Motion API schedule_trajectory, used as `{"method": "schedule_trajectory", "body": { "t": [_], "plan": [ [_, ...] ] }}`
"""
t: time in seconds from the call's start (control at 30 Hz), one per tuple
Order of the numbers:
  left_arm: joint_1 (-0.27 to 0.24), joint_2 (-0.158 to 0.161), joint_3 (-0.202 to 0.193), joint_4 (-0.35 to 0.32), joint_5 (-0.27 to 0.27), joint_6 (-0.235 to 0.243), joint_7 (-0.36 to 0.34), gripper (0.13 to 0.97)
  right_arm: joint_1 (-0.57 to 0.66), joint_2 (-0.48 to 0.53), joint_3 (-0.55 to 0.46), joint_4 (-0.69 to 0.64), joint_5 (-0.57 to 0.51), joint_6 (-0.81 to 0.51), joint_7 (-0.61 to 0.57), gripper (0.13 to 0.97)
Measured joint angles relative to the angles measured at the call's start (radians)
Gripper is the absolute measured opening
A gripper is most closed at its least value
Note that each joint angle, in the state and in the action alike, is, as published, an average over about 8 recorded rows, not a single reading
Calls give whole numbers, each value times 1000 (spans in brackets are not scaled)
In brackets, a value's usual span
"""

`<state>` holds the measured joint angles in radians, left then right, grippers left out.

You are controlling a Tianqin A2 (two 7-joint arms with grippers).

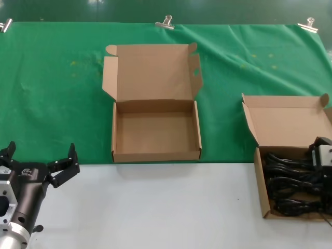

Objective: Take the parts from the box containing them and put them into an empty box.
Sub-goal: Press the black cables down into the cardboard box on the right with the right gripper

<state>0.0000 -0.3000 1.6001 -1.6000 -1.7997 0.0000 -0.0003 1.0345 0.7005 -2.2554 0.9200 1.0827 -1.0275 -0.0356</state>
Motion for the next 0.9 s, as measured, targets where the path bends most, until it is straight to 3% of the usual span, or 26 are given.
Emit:
{"method": "schedule_trajectory", "body": {
  "t": [0.23,0.53,0.9],
  "plan": [
    [0,0,0,0,0,0,0,966,3,-18,16,-21,-22,-6,-5,955],
    [0,0,0,0,0,0,0,966,15,-36,31,-36,-45,-16,-6,883],
    [0,0,0,0,0,0,0,966,-2,-47,45,-36,-52,-19,-14,695]
  ]
}}
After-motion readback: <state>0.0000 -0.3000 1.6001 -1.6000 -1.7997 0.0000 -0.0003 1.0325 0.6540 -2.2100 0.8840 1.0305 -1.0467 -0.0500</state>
